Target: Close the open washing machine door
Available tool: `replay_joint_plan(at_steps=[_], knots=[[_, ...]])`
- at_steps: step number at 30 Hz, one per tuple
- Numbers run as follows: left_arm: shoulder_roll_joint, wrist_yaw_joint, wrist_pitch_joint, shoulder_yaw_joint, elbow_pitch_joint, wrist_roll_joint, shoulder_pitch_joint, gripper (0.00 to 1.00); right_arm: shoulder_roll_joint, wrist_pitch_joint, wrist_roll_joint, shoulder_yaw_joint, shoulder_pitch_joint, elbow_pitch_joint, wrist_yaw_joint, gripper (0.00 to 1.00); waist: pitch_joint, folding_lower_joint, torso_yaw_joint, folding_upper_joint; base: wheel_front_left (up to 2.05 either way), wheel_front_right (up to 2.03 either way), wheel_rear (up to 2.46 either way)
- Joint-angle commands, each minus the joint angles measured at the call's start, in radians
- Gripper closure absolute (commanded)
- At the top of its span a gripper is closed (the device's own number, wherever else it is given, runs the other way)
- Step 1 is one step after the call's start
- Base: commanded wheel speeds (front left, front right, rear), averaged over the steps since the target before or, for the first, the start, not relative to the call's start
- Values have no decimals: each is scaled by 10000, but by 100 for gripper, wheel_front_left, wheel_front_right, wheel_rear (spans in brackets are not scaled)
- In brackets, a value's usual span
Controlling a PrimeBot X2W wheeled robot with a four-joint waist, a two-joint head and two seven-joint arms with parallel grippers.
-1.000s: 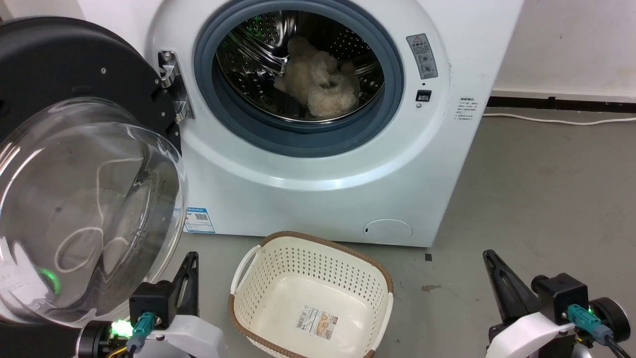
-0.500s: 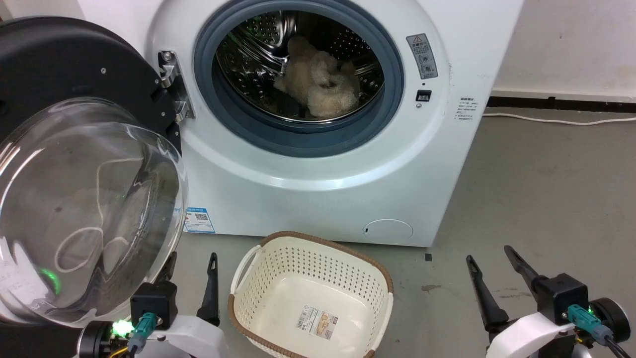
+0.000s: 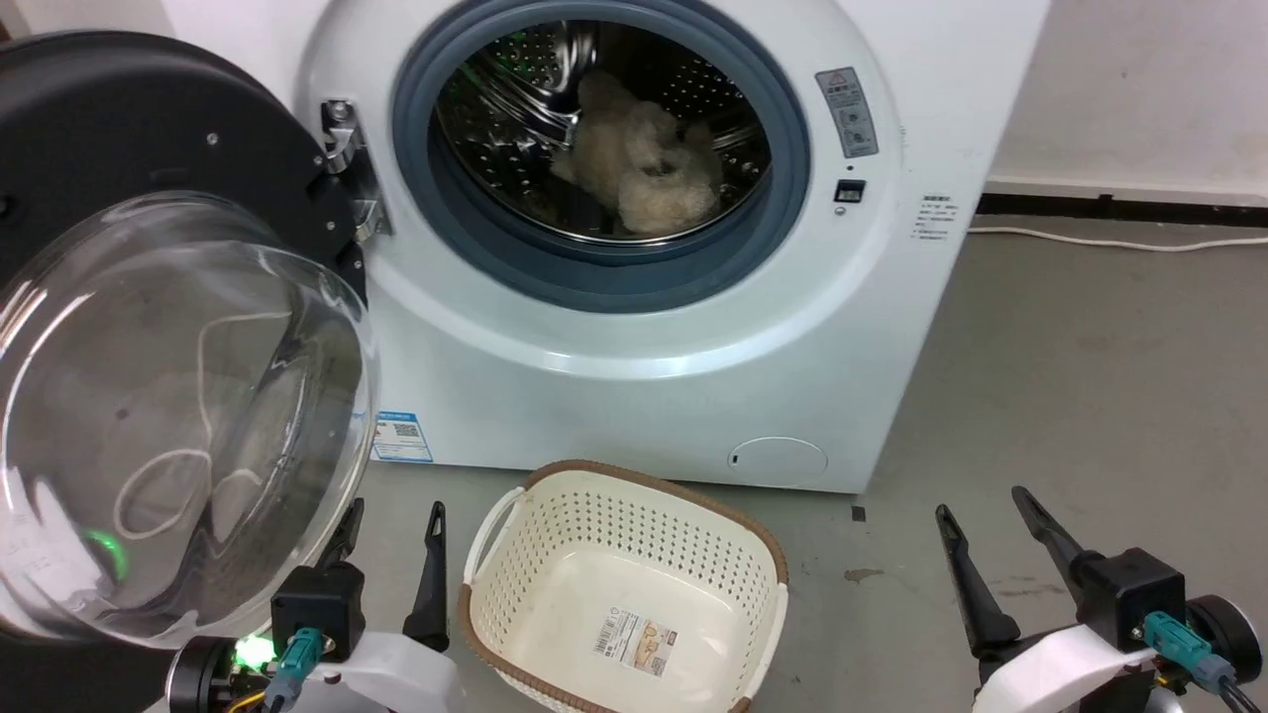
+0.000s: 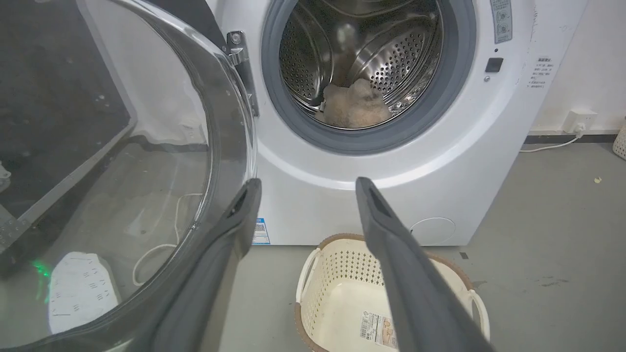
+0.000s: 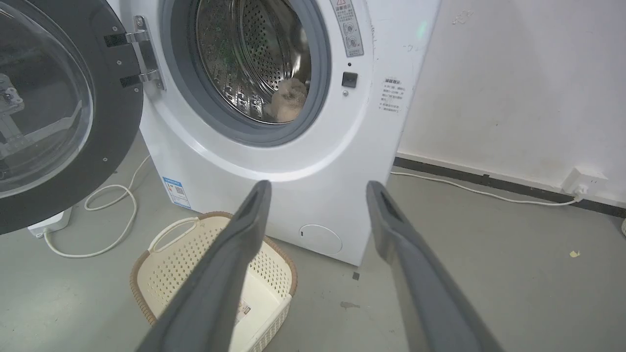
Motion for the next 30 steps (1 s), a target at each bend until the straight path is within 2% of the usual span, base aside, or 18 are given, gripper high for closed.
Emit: replay_joint_plan(at_steps=[1, 17, 30], knots=[[19, 52, -111, -50, 27, -24, -58, 0, -22, -103, 90, -20, 89, 7, 1, 0, -9, 0, 54, 0, 0, 0, 0], [111, 67, -445, -284, 115, -48, -25, 0, -8, -437, 269, 163, 261, 81, 3, 0, -174, 0, 1237, 0, 0, 0, 0], [98, 446, -716, -244, -280, -95, 340, 0, -212, -708, 445, 817, -146, 373, 4, 0, -4, 0, 1910, 0, 0, 0, 0]])
